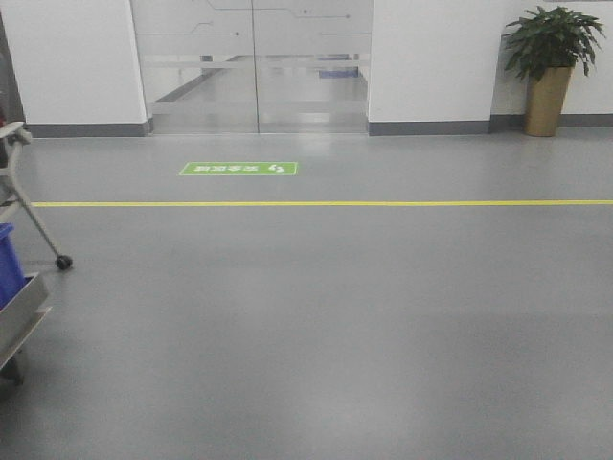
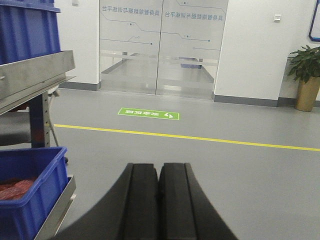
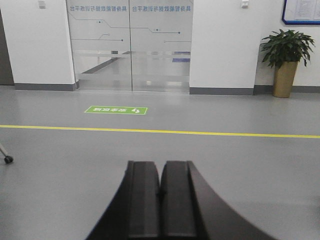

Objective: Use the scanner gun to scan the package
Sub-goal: 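Drive the base forward along the aisle past the blue bin racks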

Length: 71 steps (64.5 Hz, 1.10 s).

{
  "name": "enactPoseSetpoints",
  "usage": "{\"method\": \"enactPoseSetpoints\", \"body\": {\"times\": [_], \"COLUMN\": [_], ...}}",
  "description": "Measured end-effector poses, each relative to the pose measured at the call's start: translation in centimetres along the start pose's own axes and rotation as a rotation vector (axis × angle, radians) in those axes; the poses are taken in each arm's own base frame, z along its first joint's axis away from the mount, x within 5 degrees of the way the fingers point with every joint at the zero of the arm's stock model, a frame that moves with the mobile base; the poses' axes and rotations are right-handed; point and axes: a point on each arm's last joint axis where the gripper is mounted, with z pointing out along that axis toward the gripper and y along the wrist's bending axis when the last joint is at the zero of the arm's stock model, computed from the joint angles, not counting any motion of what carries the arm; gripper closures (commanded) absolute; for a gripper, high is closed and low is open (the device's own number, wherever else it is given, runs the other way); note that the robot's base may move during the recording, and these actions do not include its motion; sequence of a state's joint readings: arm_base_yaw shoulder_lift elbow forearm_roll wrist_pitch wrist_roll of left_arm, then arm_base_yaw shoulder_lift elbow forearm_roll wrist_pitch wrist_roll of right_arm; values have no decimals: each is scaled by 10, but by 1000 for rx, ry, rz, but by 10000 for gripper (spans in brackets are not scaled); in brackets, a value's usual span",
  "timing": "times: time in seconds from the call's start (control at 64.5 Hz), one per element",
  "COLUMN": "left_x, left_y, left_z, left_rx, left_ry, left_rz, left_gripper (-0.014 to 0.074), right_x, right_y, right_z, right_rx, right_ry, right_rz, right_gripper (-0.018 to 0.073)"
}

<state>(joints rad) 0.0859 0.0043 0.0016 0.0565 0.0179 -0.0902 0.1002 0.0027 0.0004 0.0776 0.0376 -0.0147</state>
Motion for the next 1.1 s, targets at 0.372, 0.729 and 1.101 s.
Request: {"method": "enactPoseSetpoints", "body": {"times": [0.372, 0.729, 1.101], "left_x": [0, 0, 0], "left_y": [0, 0, 0], "left_z": [0, 0, 0], "left_rx": [0, 0, 0], "left_ry": [0, 0, 0], "left_rz": [0, 0, 0], "left_gripper": [697, 697, 697], "right_x": [0, 0, 0], "right_y": [0, 0, 0], "right_z": [0, 0, 0], "right_rx": [0, 0, 0], "right_ry": [0, 0, 0], "right_rz": [0, 0, 0], "right_gripper": [727, 727, 727]}}
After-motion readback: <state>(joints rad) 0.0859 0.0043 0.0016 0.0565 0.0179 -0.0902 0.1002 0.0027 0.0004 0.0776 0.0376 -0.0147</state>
